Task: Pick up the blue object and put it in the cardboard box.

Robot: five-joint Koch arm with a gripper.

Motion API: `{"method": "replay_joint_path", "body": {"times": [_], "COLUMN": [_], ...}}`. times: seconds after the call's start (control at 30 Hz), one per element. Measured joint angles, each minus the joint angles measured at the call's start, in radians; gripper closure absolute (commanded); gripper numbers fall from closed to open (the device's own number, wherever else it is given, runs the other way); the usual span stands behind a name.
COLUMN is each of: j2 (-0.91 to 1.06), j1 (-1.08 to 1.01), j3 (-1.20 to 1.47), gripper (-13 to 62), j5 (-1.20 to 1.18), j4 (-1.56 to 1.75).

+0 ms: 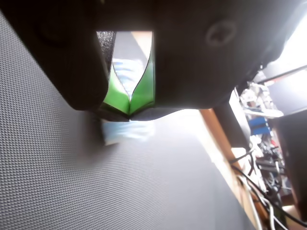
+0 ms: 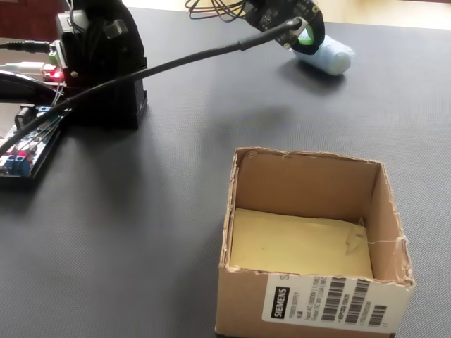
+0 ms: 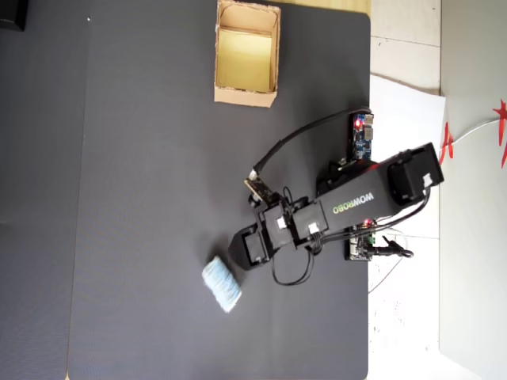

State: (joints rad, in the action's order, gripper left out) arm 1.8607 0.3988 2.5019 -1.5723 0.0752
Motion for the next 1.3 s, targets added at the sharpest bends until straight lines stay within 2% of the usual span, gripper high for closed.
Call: {"method": "replay_joint_path", "body": {"times": [0.03, 0.1, 0.17, 0.23, 0.27, 0.37, 0.43, 0.67, 1.17, 1.2, 1.3], "j2": [0.003, 0.005, 0.006, 0.008, 0.008, -0.011, -0.1, -0.298, -0.491, -0.499, -0.505], "j1": [0.0, 0.008, 0.021, 0.074, 0.074, 0.167, 0.221, 0.235, 0.229, 0.229, 0.227], "j3": [0.0, 0.0, 0.0, -0.003, -0.005, -0.166, -0.279, -0.436, -0.561, -0.575, -0.594], "gripper": [41.9, 29.7, 23.7, 21.6, 20.2, 20.3, 20.3, 20.2, 20.1, 22.4, 38.7], "j5": [0.0, -0.018, -0.084, -0.115, -0.115, -0.124, -0.129, -0.129, -0.13, -0.129, -0.13], "j4": [0.0, -0.008, -0.104, -0.308, -0.31, -0.472, -0.538, -0.584, -0.661, -0.681, -0.71]}}
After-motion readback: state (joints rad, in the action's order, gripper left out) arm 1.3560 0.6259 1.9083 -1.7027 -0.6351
